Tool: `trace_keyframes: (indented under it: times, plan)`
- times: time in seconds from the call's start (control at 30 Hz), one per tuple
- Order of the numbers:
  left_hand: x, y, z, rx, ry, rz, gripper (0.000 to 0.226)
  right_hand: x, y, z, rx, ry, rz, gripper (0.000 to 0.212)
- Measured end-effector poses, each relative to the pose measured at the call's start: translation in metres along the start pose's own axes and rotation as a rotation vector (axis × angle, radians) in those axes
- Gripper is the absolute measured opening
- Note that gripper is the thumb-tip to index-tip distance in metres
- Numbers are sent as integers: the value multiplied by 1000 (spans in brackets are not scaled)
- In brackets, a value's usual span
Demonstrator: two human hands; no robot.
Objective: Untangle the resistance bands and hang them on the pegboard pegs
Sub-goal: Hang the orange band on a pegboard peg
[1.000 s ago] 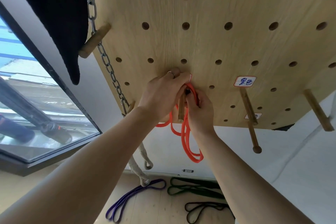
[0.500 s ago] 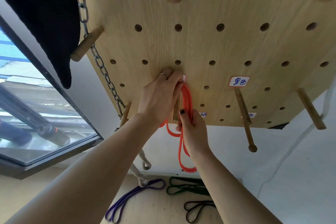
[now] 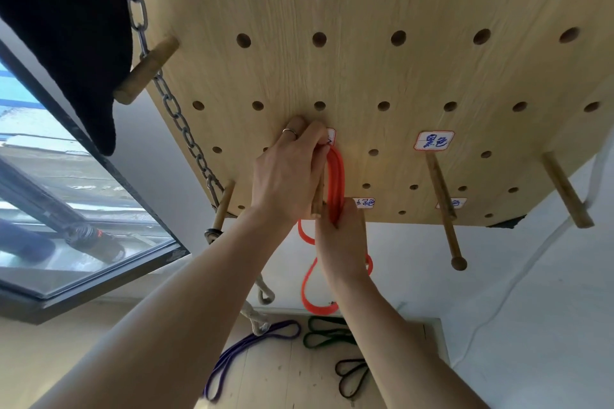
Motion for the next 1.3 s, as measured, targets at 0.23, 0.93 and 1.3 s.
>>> trace_keyframes:
  times: [0.23, 0.93, 1.3]
  plan:
    - [1, 1, 0, -4, -1, 21, 11, 7, 9, 4, -44, -16, -117, 18]
    - [6, 9, -8, -180, 34, 102, 10, 5, 27, 48, 15, 69, -395, 31]
    - [10, 3, -16, -241, 197, 33, 13, 29, -41, 30, 300, 291, -630, 51]
Point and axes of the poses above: each hand's wrist, its own z-axis towards the middle knuckle, its own x-axis out of the back of the hand, y = z × x, the point moved 10 cm from there along z, towards the middle knuckle, and after that the axes turned 5 degrees about -y, right-handed, at the moved point
